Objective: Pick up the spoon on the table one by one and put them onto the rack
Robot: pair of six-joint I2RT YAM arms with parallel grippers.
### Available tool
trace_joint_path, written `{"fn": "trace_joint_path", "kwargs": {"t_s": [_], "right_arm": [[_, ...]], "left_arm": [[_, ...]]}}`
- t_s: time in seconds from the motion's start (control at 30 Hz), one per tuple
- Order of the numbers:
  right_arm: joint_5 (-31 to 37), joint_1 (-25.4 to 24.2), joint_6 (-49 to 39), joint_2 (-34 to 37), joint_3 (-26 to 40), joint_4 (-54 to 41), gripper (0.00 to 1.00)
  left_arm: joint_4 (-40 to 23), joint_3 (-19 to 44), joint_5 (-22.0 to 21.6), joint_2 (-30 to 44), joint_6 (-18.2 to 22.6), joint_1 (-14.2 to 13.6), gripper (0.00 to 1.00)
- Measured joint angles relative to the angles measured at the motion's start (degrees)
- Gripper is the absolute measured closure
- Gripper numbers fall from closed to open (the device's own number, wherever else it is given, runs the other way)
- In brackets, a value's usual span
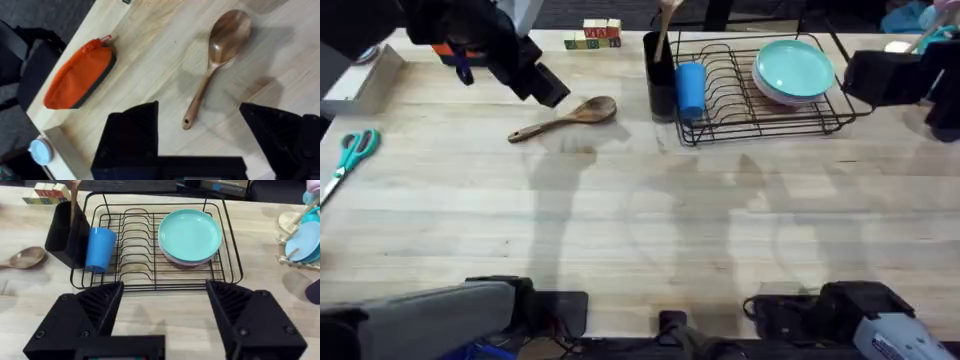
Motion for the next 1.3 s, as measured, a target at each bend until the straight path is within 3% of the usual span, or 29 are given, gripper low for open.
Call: {"fn": "trace_joint_path", "kwargs": {"t_s": [0.1,0.4,1.3], "right_arm": [[0.00,0.00,0.00,0.00,0.00,-0.11,0.005],[0.00,0.00,-0.02,0.00,0.00,-0.12,0.004],[0.00,0.00,-0.02,0.00,0.00,-0.13,0.004]], "left_arm": [[-0.05,0.02,-0.84,0.00,2.86,0.00,0.007],[2.00,0.04,-5.83,7.66,3.77,0.00,0.007],[5.23,0.05,-3.31,20.68,3.95,0.00,0.008]]}}
